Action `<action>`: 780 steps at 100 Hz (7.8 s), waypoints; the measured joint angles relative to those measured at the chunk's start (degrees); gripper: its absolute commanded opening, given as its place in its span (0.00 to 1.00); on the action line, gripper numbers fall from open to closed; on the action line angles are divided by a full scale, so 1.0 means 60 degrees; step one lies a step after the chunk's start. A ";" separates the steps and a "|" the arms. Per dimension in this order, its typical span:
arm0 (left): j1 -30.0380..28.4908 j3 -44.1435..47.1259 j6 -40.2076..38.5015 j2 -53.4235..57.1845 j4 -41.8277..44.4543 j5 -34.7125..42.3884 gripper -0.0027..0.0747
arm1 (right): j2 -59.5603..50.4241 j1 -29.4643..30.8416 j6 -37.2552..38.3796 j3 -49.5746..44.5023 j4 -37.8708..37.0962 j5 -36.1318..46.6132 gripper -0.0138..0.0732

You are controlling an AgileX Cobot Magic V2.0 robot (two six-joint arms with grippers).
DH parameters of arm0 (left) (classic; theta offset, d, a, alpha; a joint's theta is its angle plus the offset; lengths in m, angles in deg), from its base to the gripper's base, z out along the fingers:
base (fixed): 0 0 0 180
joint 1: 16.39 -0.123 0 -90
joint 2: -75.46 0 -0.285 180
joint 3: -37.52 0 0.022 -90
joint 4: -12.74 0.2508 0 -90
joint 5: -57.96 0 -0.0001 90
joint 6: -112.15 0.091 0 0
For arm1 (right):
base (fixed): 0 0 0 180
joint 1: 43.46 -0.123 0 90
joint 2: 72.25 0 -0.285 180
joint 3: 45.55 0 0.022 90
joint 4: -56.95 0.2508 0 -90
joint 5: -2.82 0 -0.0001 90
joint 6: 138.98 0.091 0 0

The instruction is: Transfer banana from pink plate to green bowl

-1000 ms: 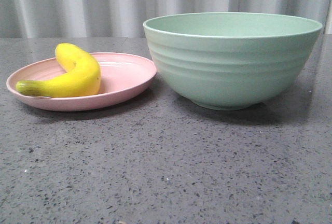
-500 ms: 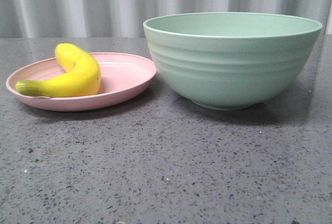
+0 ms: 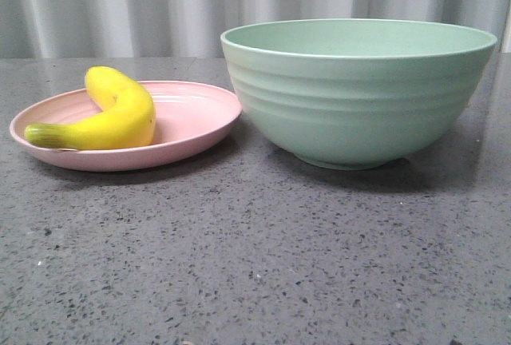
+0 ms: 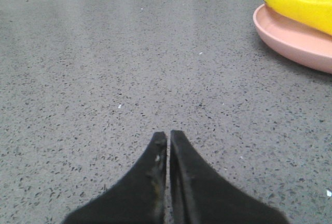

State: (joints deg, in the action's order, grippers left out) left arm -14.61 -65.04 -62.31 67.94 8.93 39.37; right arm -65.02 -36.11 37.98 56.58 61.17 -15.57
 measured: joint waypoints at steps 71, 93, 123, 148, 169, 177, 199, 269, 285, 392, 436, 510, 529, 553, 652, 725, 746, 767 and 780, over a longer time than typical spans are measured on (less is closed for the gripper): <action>0.0000 0.0000 0.0000 0.0000 0.0635 0.1080 0.01 | 0.0000 0.0000 0.0000 0.0000 0.0322 0.1762 0.09; 0.0000 0.0000 0.0000 0.0000 0.0635 0.1653 0.01 | 0.0000 0.0000 0.0000 0.0000 0.0322 0.1860 0.09; 0.0000 0.0000 0.0000 0.0000 0.0635 0.1733 0.01 | 0.0000 0.0000 0.0000 0.0000 0.0322 0.1916 0.09; 0.0000 0.0000 0.0000 0.0000 0.0635 0.1733 0.01 | 0.0000 0.0000 0.0000 0.0000 0.0322 0.1916 0.09; 0.0000 0.0000 0.0000 0.0000 0.0635 0.1753 0.01 | 0.0000 0.0000 0.0000 0.0000 0.0322 0.1916 0.09; 0.0000 0.0000 0.0000 0.0000 0.0635 0.1869 0.01 | 0.0000 0.0000 0.0000 0.0000 0.0322 0.1920 0.09; 0.0000 0.0000 0.0000 0.0000 0.0635 0.2086 0.01 | 0.0000 0.0000 0.0000 0.0000 0.0322 0.1940 0.09; 0.0000 0.0000 0.0000 0.0000 0.0635 0.2146 0.01 | 0.0000 0.0000 0.0000 0.0000 0.0322 0.1978 0.09; 0.0000 0.0000 0.0000 0.0000 0.0635 0.2146 0.01 | 0.0000 0.0000 0.0000 0.0000 0.0322 0.1978 0.09; 0.0000 -0.1367 0.0000 -0.1282 -0.0140 0.2238 0.01 | 0.1436 0.0000 0.0000 0.1178 0.0860 0.0737 0.09; 0.0000 -0.1879 0.0000 -0.3206 -0.0182 0.4098 0.04 | 0.4132 0.0000 0.0000 0.3692 0.0860 -0.0939 0.09; 0.1529 -0.3986 0.0000 -0.4739 0.0099 0.2587 0.47 | 0.4155 0.0000 0.0000 0.3692 0.0860 -0.1110 0.09; 0.3097 -0.5201 0.0000 -0.6447 -0.0319 0.1535 0.53 | 0.4155 0.0000 0.0000 0.3692 0.0860 -0.1110 0.09; 0.4568 -0.5966 0.0000 -0.8543 -0.1439 0.1342 0.59 | 0.4155 0.0000 0.0000 0.3692 0.0860 -0.1110 0.09; 0.5726 -0.7886 0.0000 -1.3754 -0.2084 0.0687 0.53 | 0.4155 -0.0233 0.0000 0.3692 0.0906 -0.1099 0.09; 0.5753 -0.7886 0.0000 -1.3076 -0.2337 0.0465 0.19 | 0.4304 -0.0733 0.0000 0.4562 0.0811 -0.2345 0.09; 0.6377 -0.7950 0.0000 -1.1901 -0.2276 0.0403 0.19 | 0.5373 -0.1350 0.0000 0.6068 0.0787 -0.3832 0.20; 0.7714 -0.8366 0.0016 -1.1525 -0.1771 0.0364 0.19 | 0.6749 -0.2279 0.0000 0.7624 0.1503 -0.4770 0.63; 0.8542 -0.8417 0.0016 -1.1525 -0.1698 0.0338 0.19 | 0.7522 -0.2740 0.0000 0.8492 0.2642 -0.4770 0.69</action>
State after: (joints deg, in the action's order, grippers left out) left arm 36.64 -115.54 -62.21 -1.21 -1.26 41.40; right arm -19.89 -52.55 37.98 107.54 77.03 -44.19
